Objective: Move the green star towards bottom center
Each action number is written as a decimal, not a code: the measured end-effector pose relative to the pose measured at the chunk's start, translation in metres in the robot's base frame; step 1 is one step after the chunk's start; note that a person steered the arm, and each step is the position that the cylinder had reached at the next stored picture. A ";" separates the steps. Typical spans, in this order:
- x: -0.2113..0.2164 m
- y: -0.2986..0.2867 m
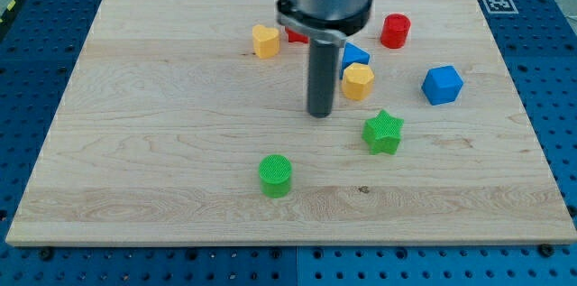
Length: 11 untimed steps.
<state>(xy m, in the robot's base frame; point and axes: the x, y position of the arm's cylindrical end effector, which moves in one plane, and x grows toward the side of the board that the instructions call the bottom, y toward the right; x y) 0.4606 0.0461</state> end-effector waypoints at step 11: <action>0.097 0.052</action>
<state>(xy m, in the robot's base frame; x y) 0.5575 0.0977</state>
